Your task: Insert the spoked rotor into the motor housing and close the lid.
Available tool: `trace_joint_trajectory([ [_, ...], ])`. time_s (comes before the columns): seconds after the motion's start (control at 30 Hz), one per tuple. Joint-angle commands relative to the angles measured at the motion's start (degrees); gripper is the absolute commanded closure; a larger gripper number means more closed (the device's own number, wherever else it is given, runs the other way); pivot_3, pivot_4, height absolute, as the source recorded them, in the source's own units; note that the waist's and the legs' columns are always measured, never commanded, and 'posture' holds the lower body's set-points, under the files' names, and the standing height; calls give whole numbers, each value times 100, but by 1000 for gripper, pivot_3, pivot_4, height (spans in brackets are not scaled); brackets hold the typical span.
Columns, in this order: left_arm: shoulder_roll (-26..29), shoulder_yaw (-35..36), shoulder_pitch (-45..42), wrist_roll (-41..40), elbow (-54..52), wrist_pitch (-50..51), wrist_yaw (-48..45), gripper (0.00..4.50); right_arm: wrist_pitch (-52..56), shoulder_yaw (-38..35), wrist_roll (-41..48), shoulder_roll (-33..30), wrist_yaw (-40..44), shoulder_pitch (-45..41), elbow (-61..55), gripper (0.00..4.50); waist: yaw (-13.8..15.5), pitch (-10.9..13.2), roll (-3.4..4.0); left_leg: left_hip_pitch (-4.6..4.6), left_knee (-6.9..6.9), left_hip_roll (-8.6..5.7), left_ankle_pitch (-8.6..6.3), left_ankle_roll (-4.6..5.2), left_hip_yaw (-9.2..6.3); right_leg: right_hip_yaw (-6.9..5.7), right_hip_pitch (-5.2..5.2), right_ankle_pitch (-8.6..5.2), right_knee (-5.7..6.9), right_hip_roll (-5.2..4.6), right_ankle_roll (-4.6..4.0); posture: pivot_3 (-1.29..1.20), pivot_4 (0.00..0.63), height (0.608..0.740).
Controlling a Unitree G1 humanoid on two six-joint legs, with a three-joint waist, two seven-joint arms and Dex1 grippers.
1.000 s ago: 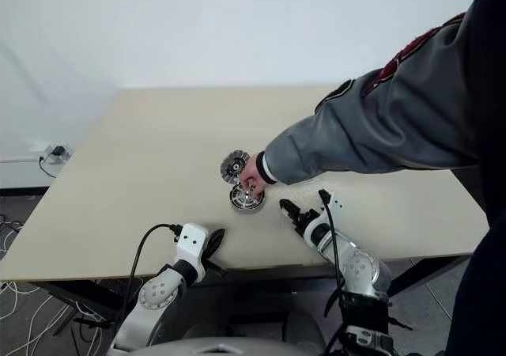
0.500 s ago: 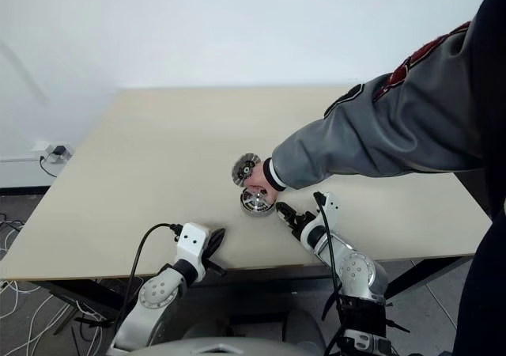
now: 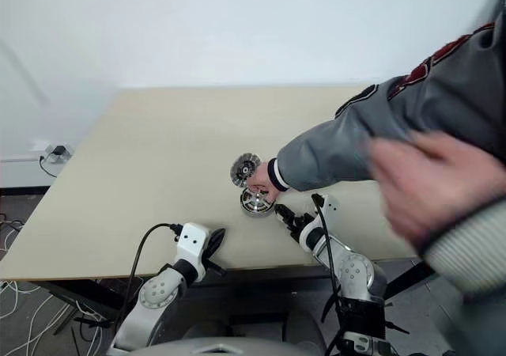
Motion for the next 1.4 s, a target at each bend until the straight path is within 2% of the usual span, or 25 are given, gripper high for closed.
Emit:
trace_joint_trajectory([
  [0.03,-21,-14,-82,-50,-186,-71,-8,4500,-12,27,24,12,-7,-69,-228,36,1,0,-1,0,0,0,0,0,0,0,0,0,0,0,0,0,0,740],
  [1.4,-30,-13,-50,-74,-190,-71,5,4500,4,130,-74,17,23,-44,-244,36,-4,2,-5,9,2,-3,-1,2,2,3,7,0,4,-1,1,0,0,740],
])
